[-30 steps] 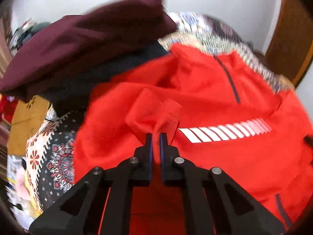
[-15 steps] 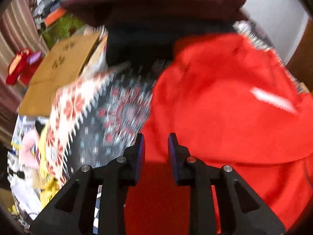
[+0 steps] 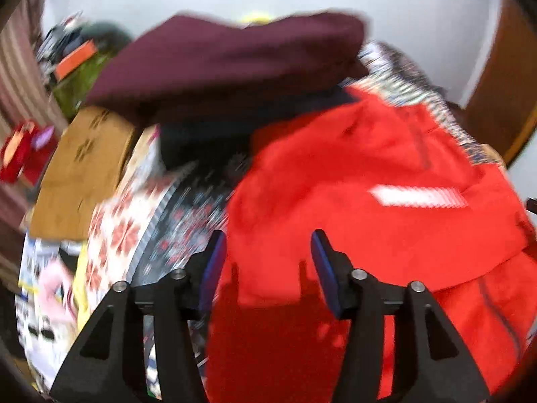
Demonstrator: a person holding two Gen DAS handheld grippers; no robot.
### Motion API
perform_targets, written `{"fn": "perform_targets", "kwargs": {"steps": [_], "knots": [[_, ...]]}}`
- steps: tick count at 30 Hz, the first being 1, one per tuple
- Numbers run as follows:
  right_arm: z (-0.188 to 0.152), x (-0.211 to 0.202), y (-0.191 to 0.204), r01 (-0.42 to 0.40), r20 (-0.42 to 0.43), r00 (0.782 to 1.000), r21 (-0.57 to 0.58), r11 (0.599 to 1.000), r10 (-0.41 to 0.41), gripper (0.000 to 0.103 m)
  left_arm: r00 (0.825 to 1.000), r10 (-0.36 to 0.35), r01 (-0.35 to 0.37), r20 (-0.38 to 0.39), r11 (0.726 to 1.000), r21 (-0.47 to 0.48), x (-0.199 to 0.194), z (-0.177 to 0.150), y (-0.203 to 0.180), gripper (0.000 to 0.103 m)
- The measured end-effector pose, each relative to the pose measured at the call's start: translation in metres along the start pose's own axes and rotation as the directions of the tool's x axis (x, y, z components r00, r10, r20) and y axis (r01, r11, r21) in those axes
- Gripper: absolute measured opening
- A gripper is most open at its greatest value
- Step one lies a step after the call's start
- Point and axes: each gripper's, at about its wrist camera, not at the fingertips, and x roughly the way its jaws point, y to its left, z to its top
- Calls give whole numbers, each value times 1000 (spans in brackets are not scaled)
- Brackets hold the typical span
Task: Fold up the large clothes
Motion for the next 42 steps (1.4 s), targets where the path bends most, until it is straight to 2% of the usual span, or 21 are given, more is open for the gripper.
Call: {"fn": "perform_targets", "kwargs": {"steps": [7,13,19,23,28,31,34,37,38,39,41,42], "knots": [[35,-7,8,-19,64,998,-40,999,22,66,992,-83,68,94,985,156,-5,48,-71,59],[65,8,27,-45,71,996,-102,994,53,66,989,-78,41,129,962,269,17,79,-127,59],[97,41,41,-93,33,995,-137,986,98,66,991,-82,51,104,960,276,59,114,-154,59],[118,70,45,-133,-4,991,-109,985,133,66,992,-103,82,69,963,257,89,137,-167,59],[138,124,46,-206,-115,972,-16,978,203,66,998,-53,43,37,972,233,134,155,-175,59],[146,154,55,-205,-161,966,2,979,202,66,1000,-8,6,7,975,221,161,157,-176,59],[151,176,63,-198,-187,963,-5,980,194,66,996,81,-86,30,965,249,179,154,-180,59],[153,201,70,-192,-219,958,-5,981,186,66,991,126,-132,39,949,286,194,149,-184,59],[152,208,70,-193,-230,955,1,981,188,64,990,130,-138,45,947,291,197,147,-185,58],[151,213,70,-201,-237,951,12,980,198,61,992,119,-129,50,948,293,198,145,-186,45],[148,217,70,-231,-235,944,36,972,233,48,999,44,-45,7,957,286,202,144,-186,25],[149,216,70,-232,-231,945,33,972,233,44,1000,27,-25,-1,961,275,202,145,-185,21]]}}
